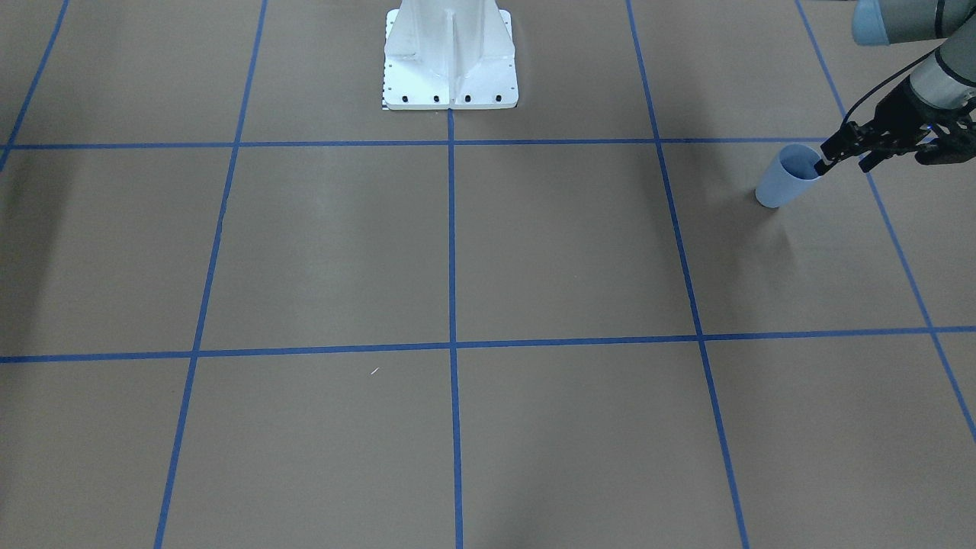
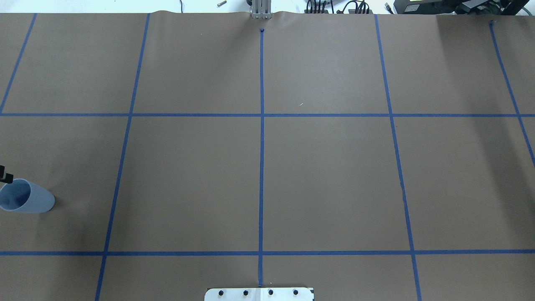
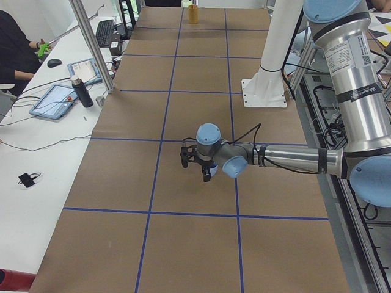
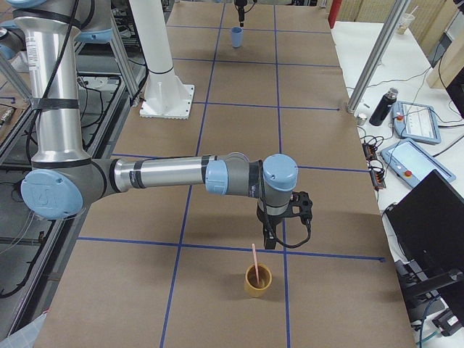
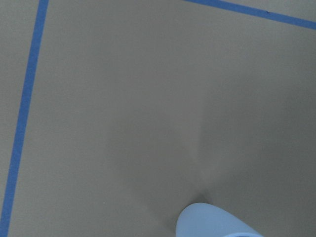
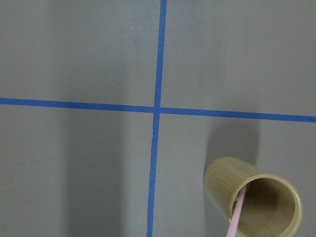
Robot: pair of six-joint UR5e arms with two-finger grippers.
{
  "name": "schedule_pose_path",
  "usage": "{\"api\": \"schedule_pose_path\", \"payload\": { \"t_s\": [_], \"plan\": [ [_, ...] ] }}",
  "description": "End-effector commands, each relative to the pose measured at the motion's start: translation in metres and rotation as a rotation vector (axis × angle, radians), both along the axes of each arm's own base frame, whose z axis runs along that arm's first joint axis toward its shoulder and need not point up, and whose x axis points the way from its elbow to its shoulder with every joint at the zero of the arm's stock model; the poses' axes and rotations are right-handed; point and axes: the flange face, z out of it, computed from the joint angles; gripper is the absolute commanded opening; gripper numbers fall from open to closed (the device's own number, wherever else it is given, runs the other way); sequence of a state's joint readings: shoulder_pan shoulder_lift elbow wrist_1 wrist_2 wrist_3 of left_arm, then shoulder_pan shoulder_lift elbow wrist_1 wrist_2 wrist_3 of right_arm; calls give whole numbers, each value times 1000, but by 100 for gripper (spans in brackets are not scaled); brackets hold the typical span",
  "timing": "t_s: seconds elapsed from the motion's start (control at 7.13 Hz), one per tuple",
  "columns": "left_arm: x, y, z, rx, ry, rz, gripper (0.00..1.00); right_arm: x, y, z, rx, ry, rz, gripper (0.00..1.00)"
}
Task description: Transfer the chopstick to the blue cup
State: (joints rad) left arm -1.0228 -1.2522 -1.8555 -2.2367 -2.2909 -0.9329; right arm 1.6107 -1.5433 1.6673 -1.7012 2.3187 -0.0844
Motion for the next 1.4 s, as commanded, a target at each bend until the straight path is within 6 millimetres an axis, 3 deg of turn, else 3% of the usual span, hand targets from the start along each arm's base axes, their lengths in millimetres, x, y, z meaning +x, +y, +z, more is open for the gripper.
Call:
{"api": "schedule_pose_path", "payload": {
  "t_s": [0.0, 0.42, 0.56, 0.7, 0.84, 1.26],
  "plan": [
    [16, 3, -3, 5, 6, 35, 99, 0, -1, -1, 2, -1, 0, 100],
    [26, 8, 3, -6, 0, 65, 98, 0, -1, -3, 2, -4, 1, 100],
    [28, 10, 4, -10, 2, 74, 92, 0, -1, -1, -2, -4, 1, 100],
    [28, 11, 1, -4, 9, 78, 42, 0, -1, 0, -4, -4, 1, 100],
    [27, 12, 3, -9, 6, 78, 1, 0, -1, -1, -2, -5, 1, 100],
    [21, 11, -3, -16, 15, 53, 0, -3, -1, 1, -4, 5, -7, 100]
  ]
}}
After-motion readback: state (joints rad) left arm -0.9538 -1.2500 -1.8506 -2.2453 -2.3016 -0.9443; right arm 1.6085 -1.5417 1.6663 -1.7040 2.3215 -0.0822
